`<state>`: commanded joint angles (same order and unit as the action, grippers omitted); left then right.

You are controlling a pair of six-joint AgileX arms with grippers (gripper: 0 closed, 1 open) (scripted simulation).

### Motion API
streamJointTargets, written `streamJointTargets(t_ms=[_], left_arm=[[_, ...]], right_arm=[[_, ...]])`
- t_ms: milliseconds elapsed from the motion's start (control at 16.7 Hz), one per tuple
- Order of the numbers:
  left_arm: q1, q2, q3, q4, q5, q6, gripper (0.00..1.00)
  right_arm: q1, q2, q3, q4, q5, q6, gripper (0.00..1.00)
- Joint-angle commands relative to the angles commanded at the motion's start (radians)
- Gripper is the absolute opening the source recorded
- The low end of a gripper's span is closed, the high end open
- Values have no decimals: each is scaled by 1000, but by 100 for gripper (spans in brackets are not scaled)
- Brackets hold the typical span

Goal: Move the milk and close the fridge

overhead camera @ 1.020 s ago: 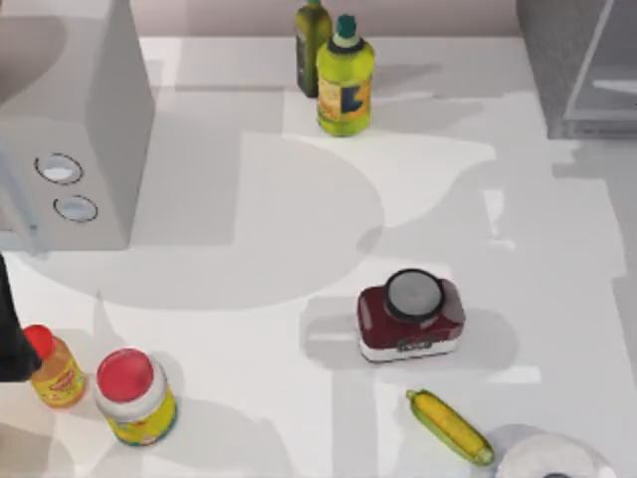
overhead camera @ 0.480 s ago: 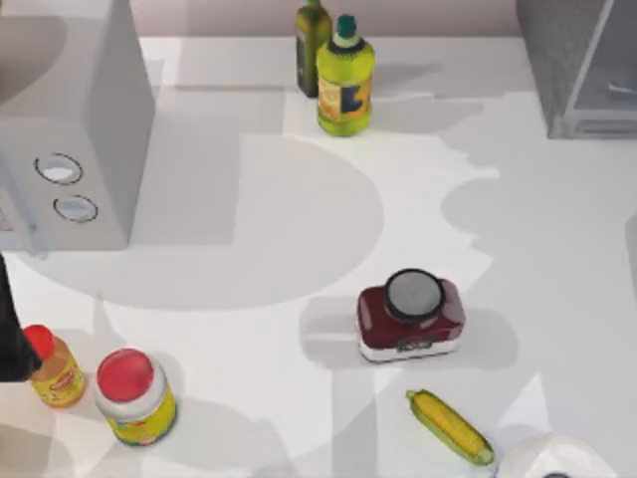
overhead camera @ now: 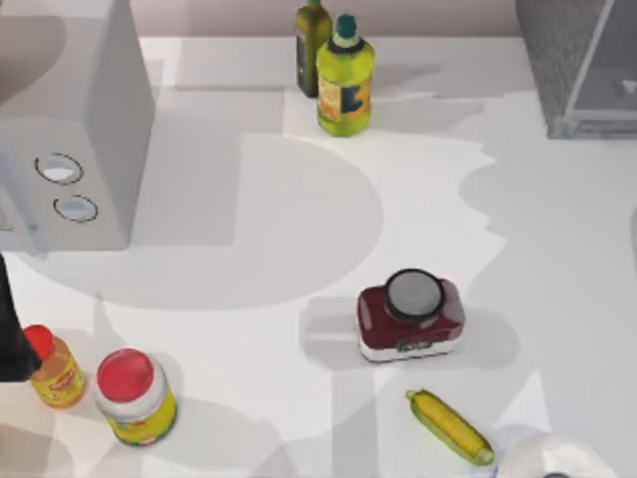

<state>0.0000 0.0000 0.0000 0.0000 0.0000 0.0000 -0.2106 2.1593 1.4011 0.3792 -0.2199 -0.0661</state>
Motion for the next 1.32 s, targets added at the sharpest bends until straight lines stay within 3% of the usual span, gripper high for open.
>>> streamJointTargets(t_ms=[420, 1200, 1320], left_arm=[[0, 0, 0, 0, 0, 0, 100], [0, 0, 0, 0, 0, 0, 100], [0, 0, 0, 0, 0, 0, 100]], right_arm=[[-5, 5, 4, -2, -2, -2, 0], [-5, 5, 4, -2, -2, -2, 98], [-5, 5, 4, -2, -2, -2, 100]])
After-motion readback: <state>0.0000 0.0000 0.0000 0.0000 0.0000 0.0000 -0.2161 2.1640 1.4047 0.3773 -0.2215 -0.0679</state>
